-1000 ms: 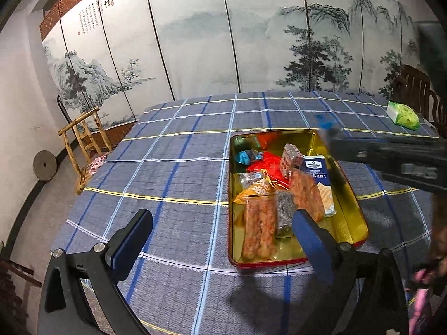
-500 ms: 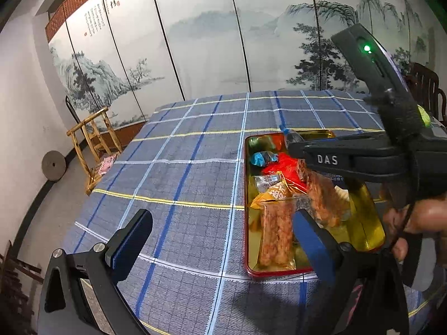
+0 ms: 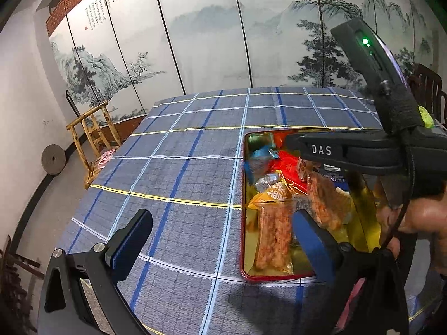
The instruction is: Organize snacks
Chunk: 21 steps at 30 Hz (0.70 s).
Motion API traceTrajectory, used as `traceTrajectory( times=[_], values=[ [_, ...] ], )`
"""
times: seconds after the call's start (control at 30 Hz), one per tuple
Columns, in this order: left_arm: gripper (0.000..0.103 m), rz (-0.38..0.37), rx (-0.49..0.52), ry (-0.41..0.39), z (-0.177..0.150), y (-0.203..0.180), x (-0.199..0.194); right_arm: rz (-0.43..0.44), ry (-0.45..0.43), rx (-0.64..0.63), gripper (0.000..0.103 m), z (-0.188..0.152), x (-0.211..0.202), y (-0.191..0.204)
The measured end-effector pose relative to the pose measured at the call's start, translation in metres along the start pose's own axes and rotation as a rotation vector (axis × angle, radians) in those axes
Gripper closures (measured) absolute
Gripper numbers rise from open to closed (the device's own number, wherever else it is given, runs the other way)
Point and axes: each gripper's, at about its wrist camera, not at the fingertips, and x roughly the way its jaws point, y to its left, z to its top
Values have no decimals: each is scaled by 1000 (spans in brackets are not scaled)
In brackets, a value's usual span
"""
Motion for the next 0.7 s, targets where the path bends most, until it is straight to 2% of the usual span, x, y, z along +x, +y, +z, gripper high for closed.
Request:
traceTrajectory(
  times=[0.13, 0.27, 0.53, 0.7],
  values=[
    [3, -1, 5, -8, 0, -1, -3, 4, -14, 4, 79, -1, -8, -1],
    [3, -2, 10, -24, 1, -4, -10, 20, -65, -4, 78, -9, -31, 5],
    [3, -16, 23, -64, 3, -13, -31, -16, -154, -37, 78, -37, -80, 13],
    [3, -62, 22, -103, 4, -17, -51, -36, -192, -39, 78, -50, -111, 13]
  ],
)
